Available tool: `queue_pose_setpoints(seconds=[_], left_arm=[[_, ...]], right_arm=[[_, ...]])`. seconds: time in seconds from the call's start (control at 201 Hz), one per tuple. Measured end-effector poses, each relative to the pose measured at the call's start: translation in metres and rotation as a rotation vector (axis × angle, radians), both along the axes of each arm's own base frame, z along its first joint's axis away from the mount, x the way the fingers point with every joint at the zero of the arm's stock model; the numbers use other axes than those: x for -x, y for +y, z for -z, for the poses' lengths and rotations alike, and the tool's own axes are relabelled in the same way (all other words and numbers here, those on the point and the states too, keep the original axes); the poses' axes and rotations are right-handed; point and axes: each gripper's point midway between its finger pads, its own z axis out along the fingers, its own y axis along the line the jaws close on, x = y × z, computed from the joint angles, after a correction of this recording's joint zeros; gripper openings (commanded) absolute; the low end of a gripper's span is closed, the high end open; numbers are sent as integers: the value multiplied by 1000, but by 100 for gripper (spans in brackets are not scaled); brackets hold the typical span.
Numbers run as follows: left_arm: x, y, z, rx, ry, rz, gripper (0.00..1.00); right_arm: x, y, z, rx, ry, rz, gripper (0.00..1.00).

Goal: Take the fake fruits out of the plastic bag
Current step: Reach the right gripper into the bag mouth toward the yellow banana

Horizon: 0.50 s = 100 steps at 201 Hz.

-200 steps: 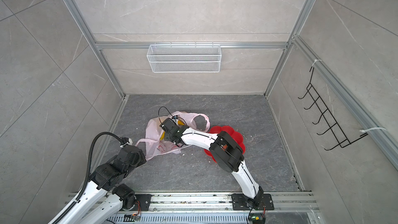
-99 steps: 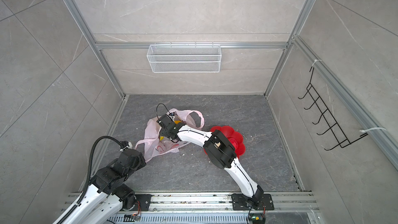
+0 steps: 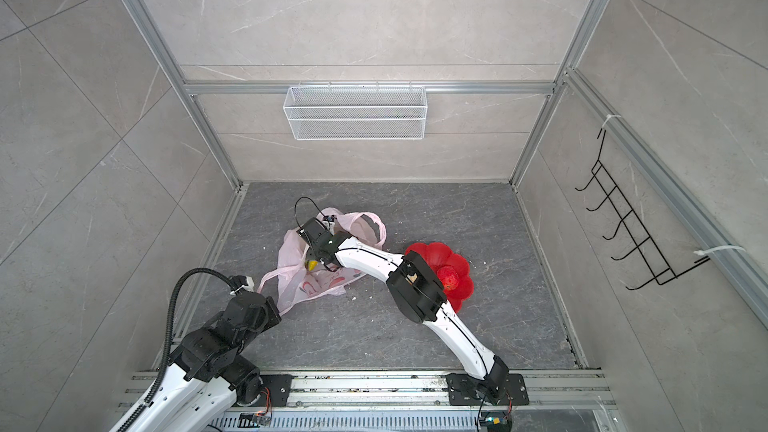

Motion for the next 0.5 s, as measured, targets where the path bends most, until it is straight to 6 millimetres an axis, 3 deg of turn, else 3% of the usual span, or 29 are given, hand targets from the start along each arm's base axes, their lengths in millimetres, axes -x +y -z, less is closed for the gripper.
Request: queue_pose_setpoints(seconds=[0.498], left_arm=[[3, -2, 2, 24, -9, 9, 0]], right_arm=[[-8, 0, 19, 110, 16, 37, 49]])
